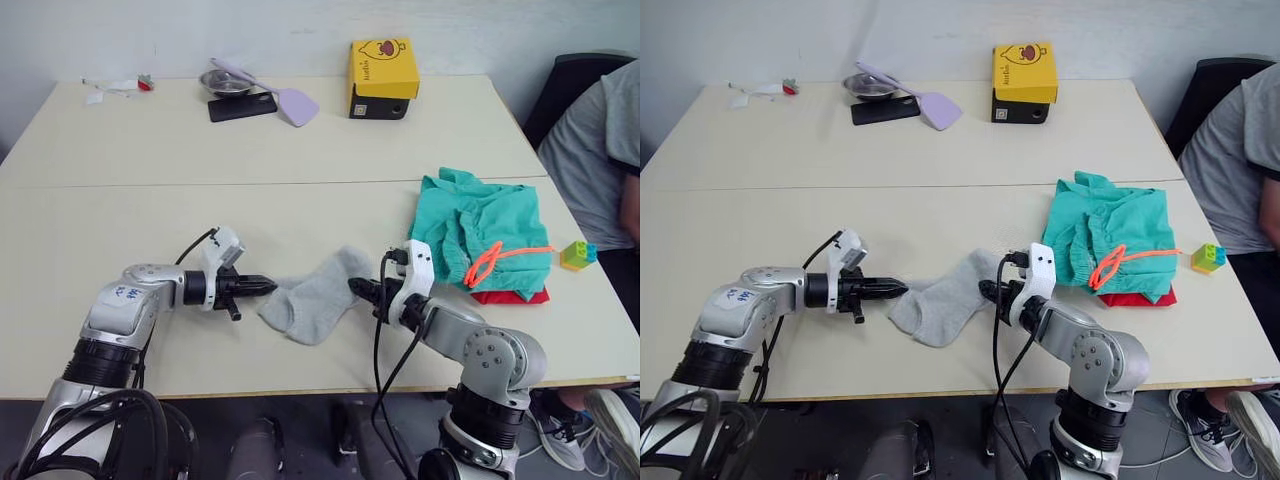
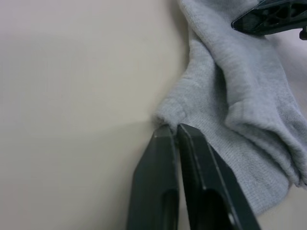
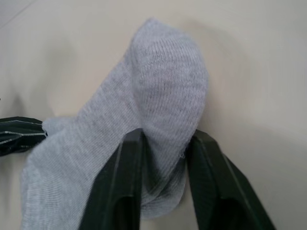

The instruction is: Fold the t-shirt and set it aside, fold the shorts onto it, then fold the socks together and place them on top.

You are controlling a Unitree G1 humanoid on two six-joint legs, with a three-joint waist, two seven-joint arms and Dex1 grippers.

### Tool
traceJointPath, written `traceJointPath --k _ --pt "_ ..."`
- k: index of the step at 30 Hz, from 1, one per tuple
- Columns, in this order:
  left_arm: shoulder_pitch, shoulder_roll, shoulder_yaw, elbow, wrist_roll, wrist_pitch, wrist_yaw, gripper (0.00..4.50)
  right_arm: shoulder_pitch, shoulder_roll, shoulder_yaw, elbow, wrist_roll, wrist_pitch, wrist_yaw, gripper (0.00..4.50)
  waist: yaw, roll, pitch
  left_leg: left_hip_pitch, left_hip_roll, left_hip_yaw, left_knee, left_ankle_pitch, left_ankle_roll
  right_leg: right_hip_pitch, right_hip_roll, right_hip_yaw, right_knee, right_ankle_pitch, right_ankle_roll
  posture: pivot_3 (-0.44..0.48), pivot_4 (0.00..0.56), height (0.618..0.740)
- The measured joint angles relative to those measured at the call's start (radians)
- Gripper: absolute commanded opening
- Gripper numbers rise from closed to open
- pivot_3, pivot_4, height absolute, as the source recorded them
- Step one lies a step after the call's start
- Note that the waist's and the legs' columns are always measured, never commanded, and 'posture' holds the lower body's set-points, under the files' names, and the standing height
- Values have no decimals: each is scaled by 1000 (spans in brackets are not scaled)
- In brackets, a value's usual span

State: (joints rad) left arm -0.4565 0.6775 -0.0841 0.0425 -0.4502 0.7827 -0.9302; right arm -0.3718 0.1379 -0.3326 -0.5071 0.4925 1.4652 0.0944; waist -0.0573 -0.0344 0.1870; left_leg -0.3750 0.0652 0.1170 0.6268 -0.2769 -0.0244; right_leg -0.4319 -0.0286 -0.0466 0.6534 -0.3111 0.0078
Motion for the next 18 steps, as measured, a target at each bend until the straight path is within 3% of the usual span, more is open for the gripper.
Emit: traceJointPath --k 2,6,7,10,18 --pt "17 2 10 -22 -10 10 0 1926 -20 -36 -24 0 1 8 3 2951 1 0 0 0 0 0 0 0 0 0 0 0 0 0 0 0 150 740" --pt "75 43 69 -94 -64 91 -10 3148 -47 -252 -53 15 66 60 119 4283 2 0 0 0 -1 0 0 -1 1 0 0 0 -1 0 1 0 150 740" --pt "87 51 94 -115 -80 119 -8 3550 -46 -341 -49 38 93 49 190 4500 2 0 1 -1 -1 0 0 -1 2 0 0 0 -2 -1 1 0 150 740" --pt "129 59 142 -190 -136 185 0 4455 -50 -555 44 101 134 -36 375 4500 0 1 1 0 -1 0 0 -2 3 1 1 1 -2 -2 3 0 150 740" --pt "172 -31 149 -283 -156 251 146 4455 -218 -657 295 409 111 -212 597 4500 7 -1 2 1 -1 -1 1 0 1 2 2 2 -1 -2 4 0 150 740"
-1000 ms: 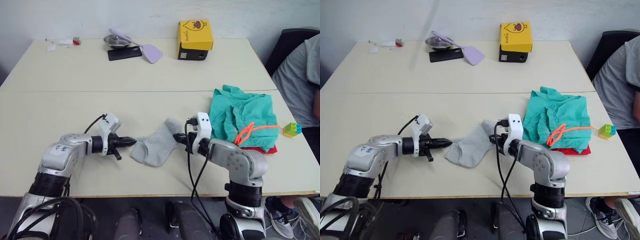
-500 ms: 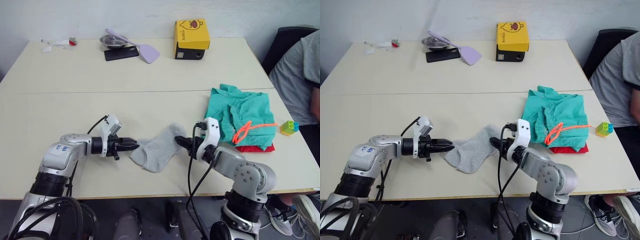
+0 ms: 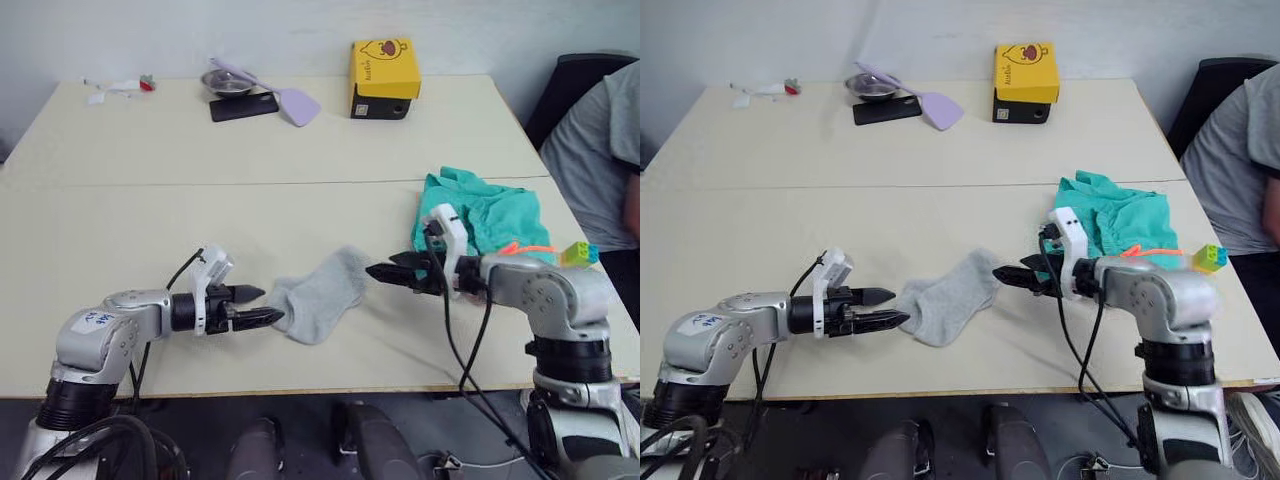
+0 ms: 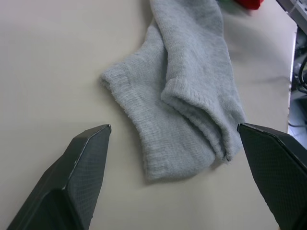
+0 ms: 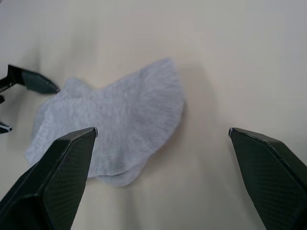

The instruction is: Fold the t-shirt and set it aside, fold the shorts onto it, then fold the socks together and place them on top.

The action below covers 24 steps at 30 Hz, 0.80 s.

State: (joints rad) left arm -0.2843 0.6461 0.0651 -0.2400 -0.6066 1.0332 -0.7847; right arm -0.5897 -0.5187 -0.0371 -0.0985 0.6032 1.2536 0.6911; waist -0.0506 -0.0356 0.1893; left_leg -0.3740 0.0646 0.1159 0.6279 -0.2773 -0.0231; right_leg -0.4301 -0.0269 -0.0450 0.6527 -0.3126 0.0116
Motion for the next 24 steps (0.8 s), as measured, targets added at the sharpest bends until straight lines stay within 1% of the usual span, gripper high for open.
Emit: traceJointPath --k 2,4,6,8,9,10,11,12,15,18,21,22,24 --pt "9 -16 2 -27 -2 9 34 4455 -28 -4 62 66 -18 -27 32 4500 3 0 0 -1 -1 0 1 0 1 0 -1 0 0 0 1 0 150 740" --pt "14 -29 6 -38 -6 18 59 4455 -58 -4 89 111 -33 -59 56 4500 3 0 0 0 -1 1 2 -1 2 1 -1 1 -1 1 1 0 150 740" --pt "23 -44 8 -60 -7 28 89 4490 -92 1 115 167 -49 -91 70 4107 3 0 0 0 -1 1 3 -1 2 2 -2 1 -1 1 1 0 150 740" --pt "25 -48 4 -71 -7 31 113 4490 -114 7 126 216 -63 -112 80 3576 4 0 0 0 -1 1 3 -1 2 2 -2 1 -1 2 1 0 150 740" --pt "25 -48 1 -73 -5 30 121 4092 -118 7 127 228 -67 -116 85 3205 5 0 0 1 -1 1 2 -1 2 2 -1 1 -1 2 1 0 150 740" --pt "25 -49 -1 -73 1 27 134 3885 -118 7 130 235 -68 -116 92 2861 5 0 0 1 -1 1 2 -1 2 2 -1 1 -1 2 1 0 150 740" --pt "25 -54 -4 -71 7 22 145 3543 -118 7 132 241 -68 -114 97 2423 6 0 0 1 -1 1 2 -1 2 2 -1 1 -1 2 1 0 150 740" --pt "23 -58 -8 -68 15 15 154 3240 -118 7 134 244 -68 -108 103 2105 7 0 0 1 -1 1 2 0 2 2 -1 1 -1 2 1 0 150 740" --pt "13 -59 -42 -65 44 -6 169 2223 -118 6 146 243 -64 -86 115 966 13 0 0 1 -1 1 2 -1 2 2 -2 1 -1 2 1 0 150 740" --pt "4 -63 -68 -64 62 -17 174 1257 -116 5 146 223 -63 -72 122 0 20 0 0 0 -1 1 2 -1 2 2 -2 1 -2 2 1 0 150 740" --pt "-2 -57 -86 -63 63 -18 166 291 -103 4 143 187 -57 -52 120 0 22 0 0 -1 -1 1 1 -2 2 1 -2 0 -3 2 1 0 150 740" --pt "-3 -49 -86 -60 64 -20 158 49 -95 3 140 171 -51 -43 117 0 21 0 0 -1 0 1 1 -3 2 1 -2 0 -4 2 1 0 150 740" --pt "-3 -27 -86 -55 64 -26 135 49 -77 3 126 134 -42 -22 99 0 21 0 0 -2 0 1 1 -3 2 1 -2 0 -5 2 1 0 150 740"
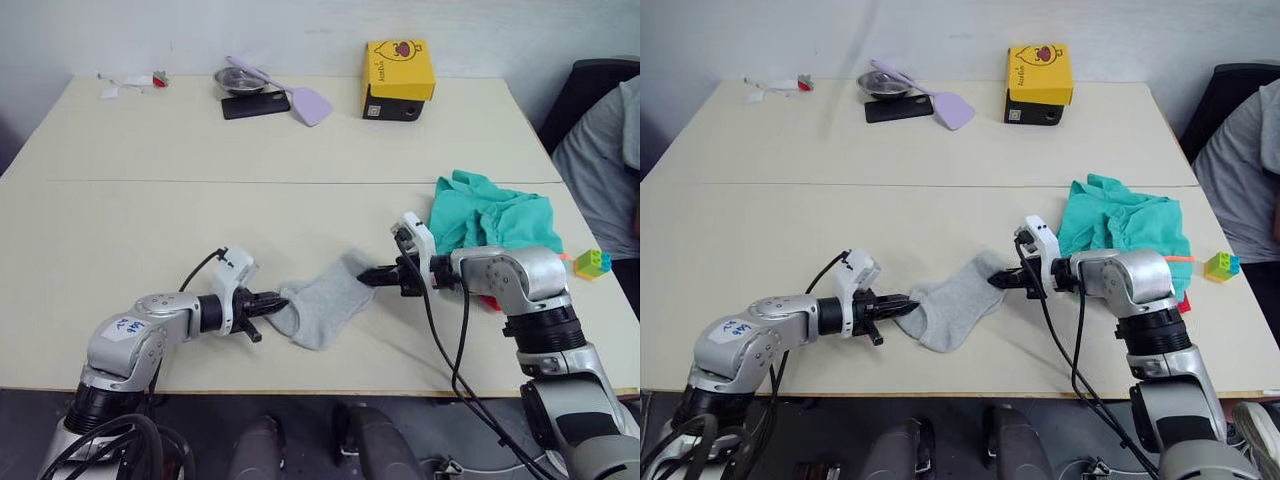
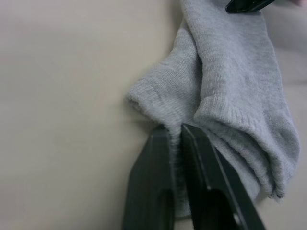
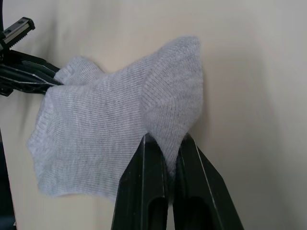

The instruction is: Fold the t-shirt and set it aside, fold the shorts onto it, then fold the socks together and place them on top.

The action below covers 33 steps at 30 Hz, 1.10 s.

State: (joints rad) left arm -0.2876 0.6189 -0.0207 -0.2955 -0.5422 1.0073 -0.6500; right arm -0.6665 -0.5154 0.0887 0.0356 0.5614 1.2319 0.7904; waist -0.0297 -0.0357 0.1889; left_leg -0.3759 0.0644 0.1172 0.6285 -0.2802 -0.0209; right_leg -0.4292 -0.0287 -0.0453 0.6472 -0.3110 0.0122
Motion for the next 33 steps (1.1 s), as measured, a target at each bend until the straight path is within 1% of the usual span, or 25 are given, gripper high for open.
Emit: traceJointPath --k 4,9,11,14,16,18,22,25,33 --pt "-6 65 0 35 -5 -17 -84 49 54 1 -59 -106 23 83 -71 0 -5 0 0 0 1 1 -1 0 -1 -1 0 0 -1 0 -1 0 150 740" --pt "-33 87 -14 104 23 -84 -130 49 118 52 -135 -230 55 187 -170 0 -4 0 0 0 1 0 -1 0 0 -1 0 0 0 -1 -1 0 150 740" --pt "-64 87 -26 151 52 -132 -139 49 156 134 -215 -301 56 231 -248 0 -1 0 0 0 1 0 -1 0 0 -1 0 -1 0 -1 -1 0 150 740" --pt "-83 81 -39 177 76 -172 -151 49 181 211 -278 -357 54 278 -331 0 -3 0 0 -1 1 0 -1 0 0 -1 0 0 0 0 -1 0 150 740" --pt "-94 66 -48 194 87 -192 -158 49 188 282 -341 -400 40 306 -396 0 -2 0 0 -1 1 0 -1 0 0 -1 0 -1 0 -1 -1 0 150 740" --pt "-108 59 -68 202 104 -215 -163 49 202 338 -371 -436 29 331 -443 0 -2 0 0 -1 1 0 -2 0 -1 -2 0 -1 0 -1 -1 0 150 740" --pt "-148 44 -90 261 139 -265 -176 49 250 432 -414 -496 5 369 -524 0 -2 0 0 -1 1 0 -2 0 -1 -2 0 -1 0 -1 -1 0 150 740" --pt "-170 39 -103 286 161 -294 -193 49 270 477 -426 -534 -7 377 -562 0 -4 0 0 -1 0 0 -1 0 0 -1 0 -1 1 -1 -1 0 150 740" --pt "-181 36 -105 340 186 -358 -240 49 293 532 -460 -573 -13 377 -613 0 -5 0 0 0 1 0 -1 0 0 -2 0 -1 2 -1 -1 0 150 740"
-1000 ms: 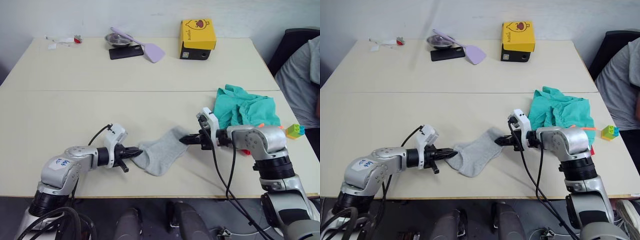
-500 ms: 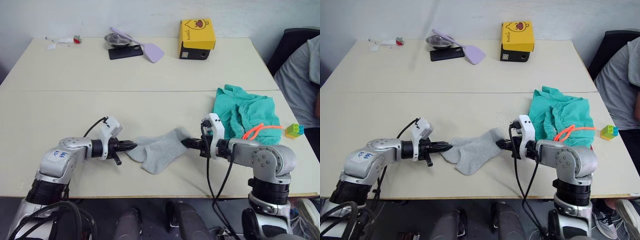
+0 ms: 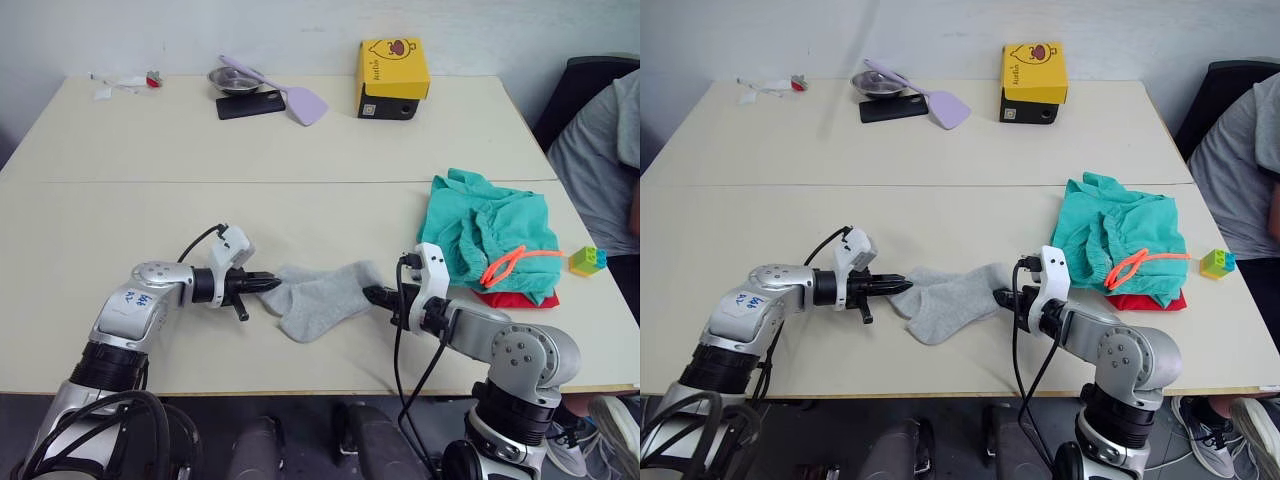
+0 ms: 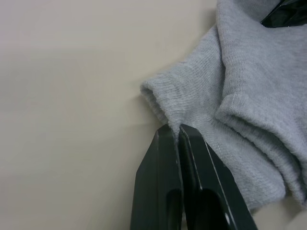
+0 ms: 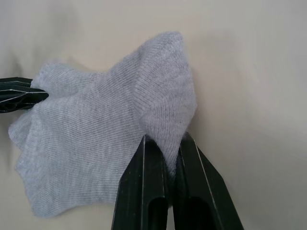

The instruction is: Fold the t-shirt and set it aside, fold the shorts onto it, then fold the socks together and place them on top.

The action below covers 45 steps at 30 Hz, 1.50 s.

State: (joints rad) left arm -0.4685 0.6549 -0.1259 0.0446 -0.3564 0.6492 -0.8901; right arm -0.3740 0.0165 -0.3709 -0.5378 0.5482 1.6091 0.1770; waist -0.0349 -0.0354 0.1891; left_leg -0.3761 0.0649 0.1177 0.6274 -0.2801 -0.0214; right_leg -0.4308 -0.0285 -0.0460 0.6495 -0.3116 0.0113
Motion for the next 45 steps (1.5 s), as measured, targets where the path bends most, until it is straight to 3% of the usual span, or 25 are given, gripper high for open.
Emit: traceJointPath --k 2,9,11,14,16,20,22,28,36,38,41,45 --pt "0 -7 5 4 -3 -6 -9 467 2 6 -9 -2 2 0 -4 0 0 0 0 0 0 0 0 0 0 0 0 0 0 0 0 0 150 740" --pt "2 -31 53 0 -15 -14 6 2420 9 -37 -49 -1 92 0 10 2032 -3 0 0 0 0 0 0 0 0 0 0 0 0 0 0 0 150 740" --pt "12 -25 84 -10 -28 -14 6 3018 18 -125 -39 4 130 0 36 2686 -3 0 0 0 0 0 0 0 0 0 0 0 -1 0 0 0 150 740" --pt "60 2 146 -63 -62 -6 -8 3826 29 -388 12 43 196 -4 168 3595 -5 1 1 0 -1 1 0 -1 2 0 0 1 -2 0 0 0 150 740" --pt "105 36 188 -130 -115 34 -34 3826 25 -555 54 84 205 -67 289 3595 -7 0 1 0 0 1 0 -2 2 1 1 0 -4 0 1 0 150 740" --pt "199 117 205 -308 -259 223 -84 3826 5 -704 189 117 197 -313 537 3595 -20 0 1 1 1 0 -2 -2 1 1 3 1 -4 -3 5 0 150 740" --pt "228 122 200 -370 -298 294 -73 3826 -3 -723 259 141 174 -424 621 3595 -19 0 2 1 0 -1 -2 -2 0 1 3 1 -4 -3 6 0 150 740" --pt "269 46 193 -472 -313 442 117 3826 -51 -735 454 273 27 -668 733 3595 -15 -1 2 0 -1 0 2 -2 0 2 1 3 -4 -2 7 0 150 740" --pt "306 -5 148 -566 -307 482 242 3826 -120 -705 521 362 -57 -757 743 3595 -10 -1 2 0 -1 0 2 0 -4 2 2 4 -3 -2 6 0 150 740" --pt "315 -14 142 -580 -305 476 258 3429 -120 -701 521 363 -57 -757 744 3643 -6 -1 2 0 -1 0 2 -1 -4 2 1 4 -3 -2 6 0 150 740" --pt "315 -14 117 -580 -289 459 279 2594 -120 -699 521 363 -57 -757 744 3015 0 -1 2 0 -1 0 3 -2 -1 2 1 4 -3 -2 6 0 150 740" --pt "316 -15 100 -578 -269 449 296 1315 -120 -686 521 363 -63 -757 741 1660 4 -1 2 0 -1 0 3 -2 0 2 1 4 -3 -2 5 0 150 740"
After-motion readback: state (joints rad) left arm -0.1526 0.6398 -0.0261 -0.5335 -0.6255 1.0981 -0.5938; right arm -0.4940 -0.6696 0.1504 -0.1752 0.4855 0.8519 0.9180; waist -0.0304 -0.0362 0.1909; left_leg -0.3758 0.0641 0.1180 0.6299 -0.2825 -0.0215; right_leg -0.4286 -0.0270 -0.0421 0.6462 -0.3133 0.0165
